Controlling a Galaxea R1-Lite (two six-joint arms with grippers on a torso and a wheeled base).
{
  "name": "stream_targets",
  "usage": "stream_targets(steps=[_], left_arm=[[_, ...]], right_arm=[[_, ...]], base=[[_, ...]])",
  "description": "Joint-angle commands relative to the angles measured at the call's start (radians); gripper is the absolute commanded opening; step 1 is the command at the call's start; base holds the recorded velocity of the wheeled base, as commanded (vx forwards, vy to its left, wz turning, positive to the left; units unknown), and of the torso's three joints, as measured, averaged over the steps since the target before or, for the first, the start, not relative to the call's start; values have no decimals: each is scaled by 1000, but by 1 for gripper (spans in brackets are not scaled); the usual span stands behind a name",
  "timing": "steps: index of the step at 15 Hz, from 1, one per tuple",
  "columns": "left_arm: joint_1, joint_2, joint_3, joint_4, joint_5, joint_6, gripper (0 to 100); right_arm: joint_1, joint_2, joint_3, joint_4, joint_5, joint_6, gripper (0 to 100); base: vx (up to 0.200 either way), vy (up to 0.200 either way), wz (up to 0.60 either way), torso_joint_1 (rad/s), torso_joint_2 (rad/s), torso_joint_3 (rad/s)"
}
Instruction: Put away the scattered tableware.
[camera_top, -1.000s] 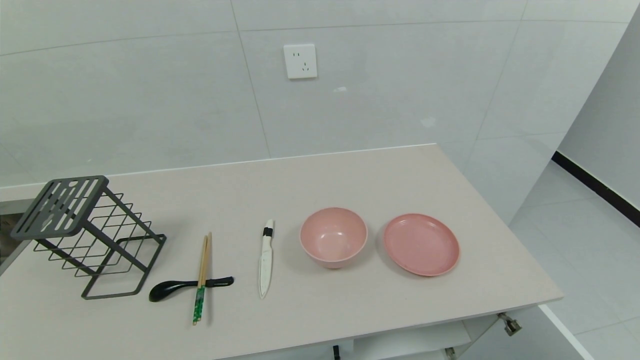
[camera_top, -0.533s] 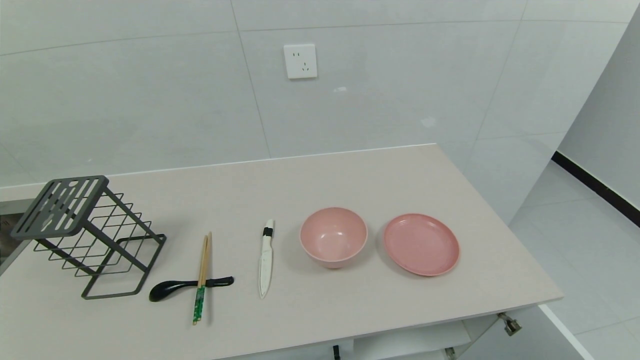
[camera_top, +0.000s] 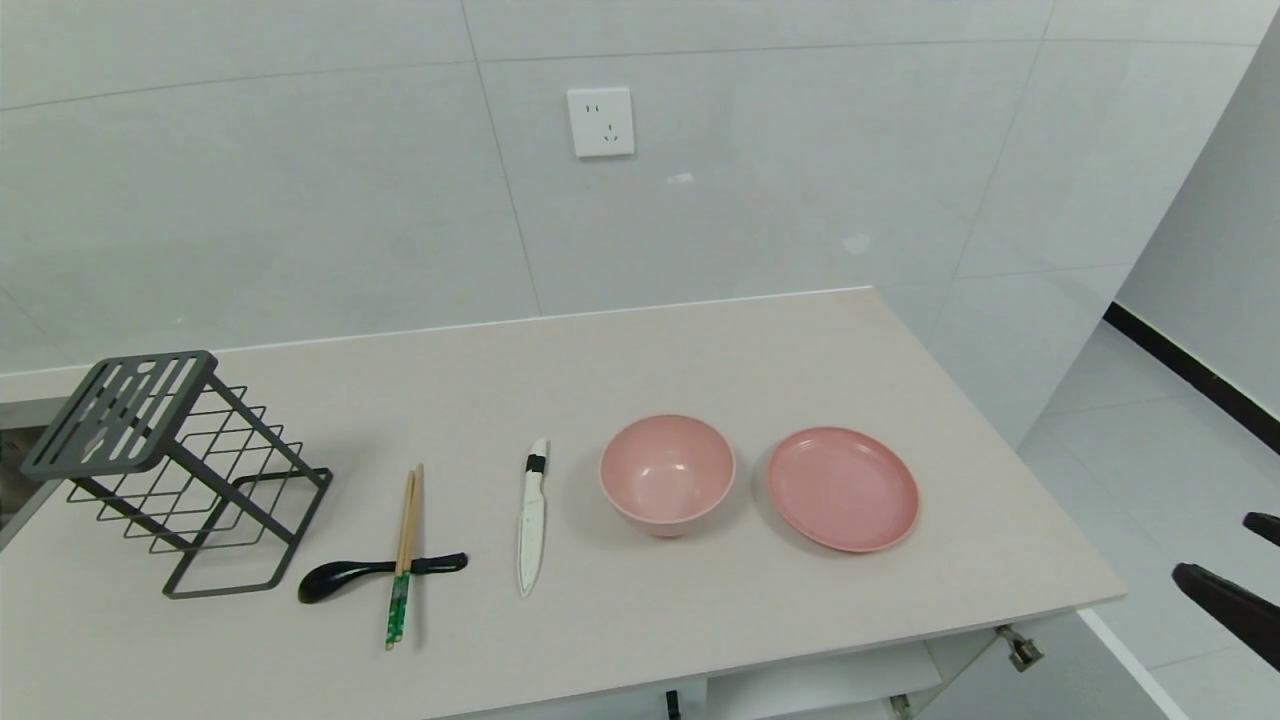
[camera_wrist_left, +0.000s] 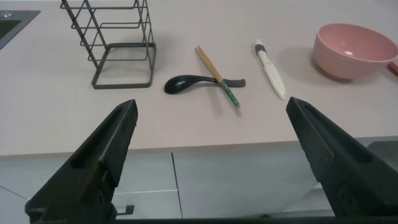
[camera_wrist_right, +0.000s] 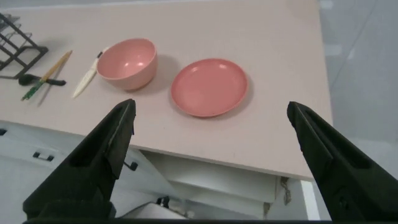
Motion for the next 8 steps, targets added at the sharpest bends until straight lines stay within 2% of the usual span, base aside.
stream_targets(steps=[1,8], left_arm=[[0,1,0,0,0,0,100],[0,1,-1,0,0,-2,100]], right_arm=[[53,238,-5,-78,2,-5,100],[101,662,-10,-418,2,-39,100]], base=[[0,0,0,0,0,0],[0,0,0,0,0,0]])
